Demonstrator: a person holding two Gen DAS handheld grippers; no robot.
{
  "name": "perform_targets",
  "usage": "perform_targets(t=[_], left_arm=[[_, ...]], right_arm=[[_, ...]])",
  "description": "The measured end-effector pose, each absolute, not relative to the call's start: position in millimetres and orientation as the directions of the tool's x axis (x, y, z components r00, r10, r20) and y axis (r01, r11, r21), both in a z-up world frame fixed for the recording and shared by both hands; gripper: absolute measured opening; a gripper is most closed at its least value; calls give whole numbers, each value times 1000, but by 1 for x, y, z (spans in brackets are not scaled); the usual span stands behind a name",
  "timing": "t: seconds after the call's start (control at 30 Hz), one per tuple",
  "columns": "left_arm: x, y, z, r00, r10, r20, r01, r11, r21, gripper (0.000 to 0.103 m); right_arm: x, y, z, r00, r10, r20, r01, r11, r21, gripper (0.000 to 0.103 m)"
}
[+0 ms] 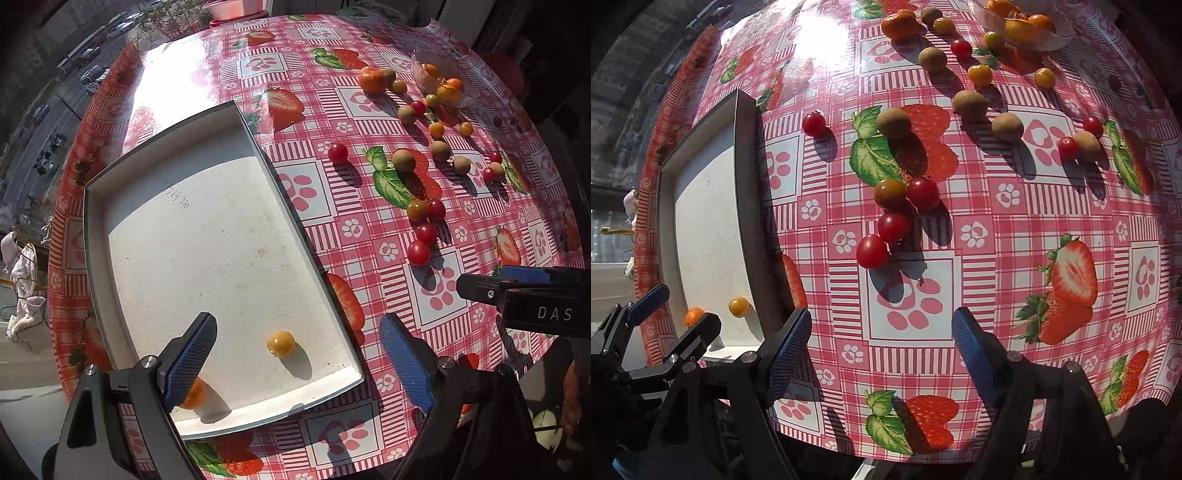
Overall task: Organize fruits
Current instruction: 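Grasp a brown kiwi with the right gripper while the left gripper reaches a red cherry tomato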
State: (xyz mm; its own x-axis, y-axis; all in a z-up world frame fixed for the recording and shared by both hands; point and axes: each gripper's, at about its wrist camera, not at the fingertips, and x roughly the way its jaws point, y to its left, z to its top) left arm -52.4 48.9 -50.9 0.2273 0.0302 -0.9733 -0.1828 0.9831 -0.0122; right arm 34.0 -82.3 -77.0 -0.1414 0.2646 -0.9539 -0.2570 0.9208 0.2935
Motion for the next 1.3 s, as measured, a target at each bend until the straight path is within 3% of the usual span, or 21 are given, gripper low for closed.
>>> perform_targets(t=[0.27,0.73,0.8,1.03,1.1,1.17,1.3], left_arm=[[-11,-10,-55,252,-4,-968,-100,995,-30,91],[17,-28,-109,184,33,-982,-192,981,-4,89],[19,-29,-114,173,32,-985,-199,980,-3,71],[24,-33,-119,164,31,-986,-217,976,-6,67],[25,-37,-118,165,28,-986,-208,978,-7,61],[29,-41,-116,168,25,-986,-200,980,-9,53],[33,-37,-111,171,2,-985,-204,978,-34,34]], right_arm=[[65,-137,-89,-108,266,-958,-132,951,279,81],[130,-116,-111,-69,288,-955,-281,913,296,81],[136,-114,-115,-59,278,-959,-297,912,282,76],[154,-101,-117,-9,260,-966,-344,906,247,61],[157,-98,-117,-1,261,-965,-348,905,244,52],[160,-94,-118,12,251,-968,-353,907,230,29],[162,-94,-119,7,272,-962,-346,904,253,28]])
